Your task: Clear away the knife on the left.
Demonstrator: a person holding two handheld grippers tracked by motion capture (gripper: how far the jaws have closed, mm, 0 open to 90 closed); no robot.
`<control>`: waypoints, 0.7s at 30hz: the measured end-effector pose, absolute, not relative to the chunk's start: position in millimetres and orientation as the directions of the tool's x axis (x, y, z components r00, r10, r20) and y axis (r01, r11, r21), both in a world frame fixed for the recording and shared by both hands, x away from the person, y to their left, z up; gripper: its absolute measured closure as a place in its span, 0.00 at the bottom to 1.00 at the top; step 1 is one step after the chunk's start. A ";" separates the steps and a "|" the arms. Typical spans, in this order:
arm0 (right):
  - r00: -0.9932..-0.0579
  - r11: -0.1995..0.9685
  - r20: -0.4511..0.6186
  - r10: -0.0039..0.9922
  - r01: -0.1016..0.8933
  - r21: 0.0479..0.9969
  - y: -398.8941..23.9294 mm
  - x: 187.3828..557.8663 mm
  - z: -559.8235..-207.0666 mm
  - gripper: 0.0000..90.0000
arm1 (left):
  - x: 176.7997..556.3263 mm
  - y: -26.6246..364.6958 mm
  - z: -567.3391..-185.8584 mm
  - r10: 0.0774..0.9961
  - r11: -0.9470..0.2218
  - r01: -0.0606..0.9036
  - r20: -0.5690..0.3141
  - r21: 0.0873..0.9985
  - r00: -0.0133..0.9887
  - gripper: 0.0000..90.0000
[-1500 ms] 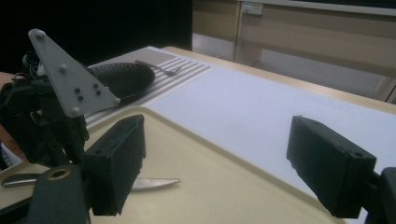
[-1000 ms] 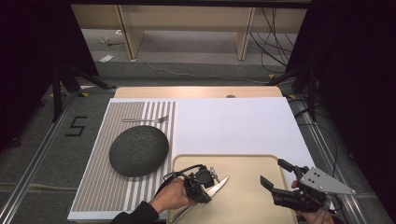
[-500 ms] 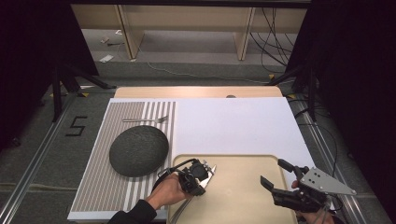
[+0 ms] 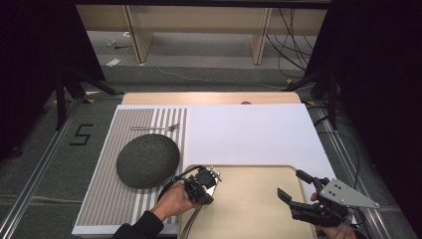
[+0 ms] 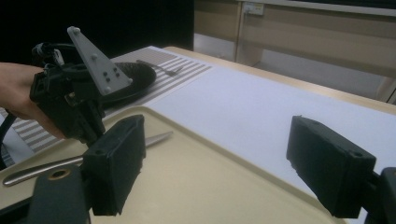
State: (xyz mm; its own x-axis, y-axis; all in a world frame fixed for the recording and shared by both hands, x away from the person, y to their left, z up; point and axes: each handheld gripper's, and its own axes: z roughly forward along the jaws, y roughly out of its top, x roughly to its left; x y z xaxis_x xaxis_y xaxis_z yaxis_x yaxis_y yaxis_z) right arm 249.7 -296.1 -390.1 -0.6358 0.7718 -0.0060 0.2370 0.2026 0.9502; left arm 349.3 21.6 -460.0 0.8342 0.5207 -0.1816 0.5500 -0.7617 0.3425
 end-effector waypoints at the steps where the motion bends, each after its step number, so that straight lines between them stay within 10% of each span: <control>1: -0.636 0.202 -0.006 0.772 0.237 0.950 -296.1 249.7 -390.2 0.23 | 349.6 22.5 -459.9 0.522 -0.761 0.552 -0.184 0.341 0.833 1.00; 21: -0.637 0.206 -0.009 0.771 0.236 0.950 -295.8 249.6 -390.3 0.23 | 356.1 42.0 -460.9 0.573 -0.719 0.611 -0.217 0.330 0.791 1.00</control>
State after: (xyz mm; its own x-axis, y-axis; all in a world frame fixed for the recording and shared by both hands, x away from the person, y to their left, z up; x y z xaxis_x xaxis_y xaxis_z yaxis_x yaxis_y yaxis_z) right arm 249.6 -295.8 -390.3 -0.6368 0.7710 -0.0086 0.2363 0.2058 0.9496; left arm 356.1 42.0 -460.9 0.7907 0.5726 -0.2167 0.6113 -0.7193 0.3301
